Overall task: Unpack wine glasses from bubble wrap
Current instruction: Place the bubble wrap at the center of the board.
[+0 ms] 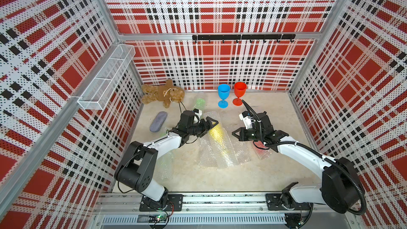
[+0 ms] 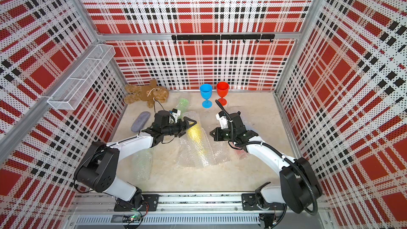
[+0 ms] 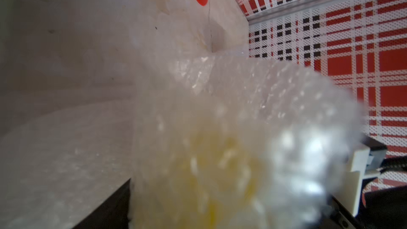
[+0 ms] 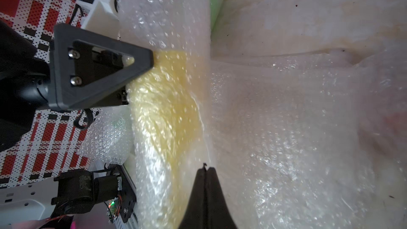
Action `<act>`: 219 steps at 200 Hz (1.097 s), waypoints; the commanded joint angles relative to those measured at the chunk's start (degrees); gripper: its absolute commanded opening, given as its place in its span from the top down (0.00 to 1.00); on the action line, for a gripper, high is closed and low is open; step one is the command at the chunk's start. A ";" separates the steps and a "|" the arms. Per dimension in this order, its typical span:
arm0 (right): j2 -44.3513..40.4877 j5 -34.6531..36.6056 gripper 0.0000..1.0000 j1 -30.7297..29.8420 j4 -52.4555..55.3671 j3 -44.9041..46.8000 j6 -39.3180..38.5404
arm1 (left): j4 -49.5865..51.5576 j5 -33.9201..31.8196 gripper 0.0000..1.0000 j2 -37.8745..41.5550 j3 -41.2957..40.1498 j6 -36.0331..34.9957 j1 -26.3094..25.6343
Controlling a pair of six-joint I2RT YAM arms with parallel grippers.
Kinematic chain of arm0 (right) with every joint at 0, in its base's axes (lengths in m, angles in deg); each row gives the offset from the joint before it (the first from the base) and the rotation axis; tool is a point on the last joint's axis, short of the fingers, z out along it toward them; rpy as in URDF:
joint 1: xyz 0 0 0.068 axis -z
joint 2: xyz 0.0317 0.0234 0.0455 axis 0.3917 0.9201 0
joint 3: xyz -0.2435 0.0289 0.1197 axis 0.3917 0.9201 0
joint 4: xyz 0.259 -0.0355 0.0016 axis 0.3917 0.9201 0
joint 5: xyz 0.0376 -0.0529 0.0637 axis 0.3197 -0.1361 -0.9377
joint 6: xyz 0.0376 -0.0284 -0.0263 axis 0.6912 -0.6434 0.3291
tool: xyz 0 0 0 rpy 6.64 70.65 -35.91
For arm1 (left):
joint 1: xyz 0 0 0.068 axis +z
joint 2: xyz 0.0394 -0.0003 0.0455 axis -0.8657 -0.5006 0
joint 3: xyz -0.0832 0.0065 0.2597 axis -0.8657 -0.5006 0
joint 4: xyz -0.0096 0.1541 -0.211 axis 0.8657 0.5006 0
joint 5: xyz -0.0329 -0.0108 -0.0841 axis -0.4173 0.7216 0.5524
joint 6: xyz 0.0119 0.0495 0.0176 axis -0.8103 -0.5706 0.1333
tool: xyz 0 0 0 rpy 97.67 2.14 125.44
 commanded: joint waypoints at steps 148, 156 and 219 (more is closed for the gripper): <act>0.40 -2.99 0.50 0.19 0.62 -1.14 -9.55 | -9.32 13.97 0.39 5.49 -3.95 2.12 2.53; 0.74 -3.36 0.49 0.14 1.37 -1.78 -9.93 | -9.54 14.62 0.39 5.77 -3.76 2.39 2.45; -0.46 -5.46 0.48 -0.24 1.10 -3.43 -9.53 | -9.48 14.97 0.39 5.74 -3.16 2.63 2.09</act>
